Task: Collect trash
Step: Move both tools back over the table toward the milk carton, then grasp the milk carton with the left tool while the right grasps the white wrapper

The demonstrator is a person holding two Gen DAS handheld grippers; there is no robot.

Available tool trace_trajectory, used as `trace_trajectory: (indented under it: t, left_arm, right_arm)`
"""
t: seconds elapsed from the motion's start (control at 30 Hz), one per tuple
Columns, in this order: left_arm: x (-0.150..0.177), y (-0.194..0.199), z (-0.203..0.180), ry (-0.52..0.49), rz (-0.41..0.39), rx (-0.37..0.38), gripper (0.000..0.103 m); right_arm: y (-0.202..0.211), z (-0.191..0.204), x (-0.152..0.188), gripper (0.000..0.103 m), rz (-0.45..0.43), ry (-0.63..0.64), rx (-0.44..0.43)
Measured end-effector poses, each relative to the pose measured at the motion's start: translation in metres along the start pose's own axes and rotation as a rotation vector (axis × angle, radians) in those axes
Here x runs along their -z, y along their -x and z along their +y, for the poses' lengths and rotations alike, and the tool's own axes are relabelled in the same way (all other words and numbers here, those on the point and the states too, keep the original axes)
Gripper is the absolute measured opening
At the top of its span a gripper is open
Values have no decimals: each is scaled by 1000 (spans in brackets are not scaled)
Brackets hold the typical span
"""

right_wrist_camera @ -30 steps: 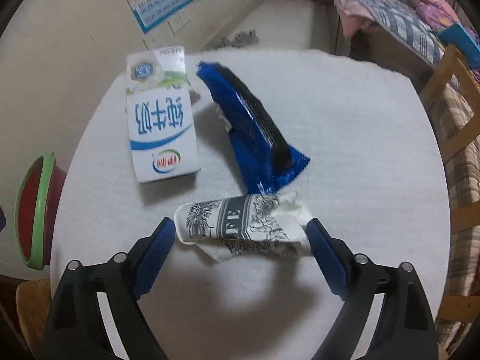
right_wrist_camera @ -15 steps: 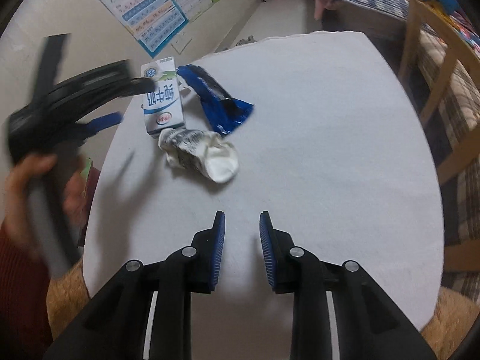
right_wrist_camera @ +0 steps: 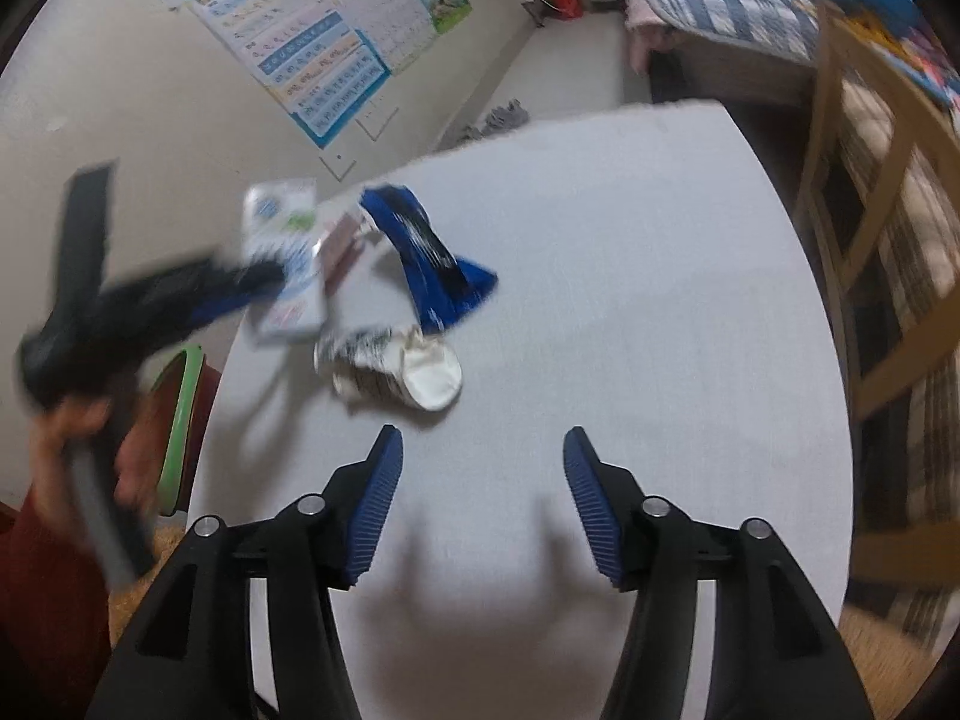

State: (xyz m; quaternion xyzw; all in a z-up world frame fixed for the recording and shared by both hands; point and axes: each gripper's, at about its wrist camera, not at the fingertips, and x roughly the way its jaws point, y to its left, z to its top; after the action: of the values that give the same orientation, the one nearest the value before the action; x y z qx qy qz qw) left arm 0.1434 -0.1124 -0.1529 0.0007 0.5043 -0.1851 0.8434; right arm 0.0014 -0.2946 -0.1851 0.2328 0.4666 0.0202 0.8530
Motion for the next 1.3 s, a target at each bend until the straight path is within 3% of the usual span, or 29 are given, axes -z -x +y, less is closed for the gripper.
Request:
trace_trajectory:
  t: [0.17,0.37,0.53,0.57,0.6,0.63,0.77,0.87,0.97,1.13,1.2,1.23,1.3]
  left_arm:
    - [52,40,22,-11,33,-39,42]
    - [114,52,55,70,119,-92,42]
    - [135,52,70,141,115,-75,42]
    - [134,52,70,140,113,-74,43]
    - [133,51,71,138,111,-78,44]
    - [133,50,72,133,114,-87,48]
    - [136,45,77,148,115,-79,59]
    - [134,38,81,161,114,-70,62]
    - [132,32,86,167,118,-69,62]
    - [129,20,93,205,135,-83,62]
    - [130,19,93,201,136,-90,59]
    - [130,19,92,199,142,-99,53]
    - [130,21,94,214,139,-88,53]
  right_arm:
    - [-17,25,-30,69,8,130,24]
    - [-59,55,-42,76,88,264,28]
    - [-89,73,-37,76,143,351,20]
    - [-92,75,-36,68,156,355,21]
    - [-94,77,-33,52,176,353,18]
    - [-96,79,-30,47,194,344,13]
    - [-88,80,-16,39,268,235,-9]
    - [-80,81,-5,42,323,154,-78]
    - [-62,91,2,59,293,177,-93]
    - [-40,99,-13,71,140,209,27]
    - [-50,99,-23,71,123,212,73]
    - [-59,99,-27,71,120,217,109]
    - [-78,95,-31,71,133,214,161]
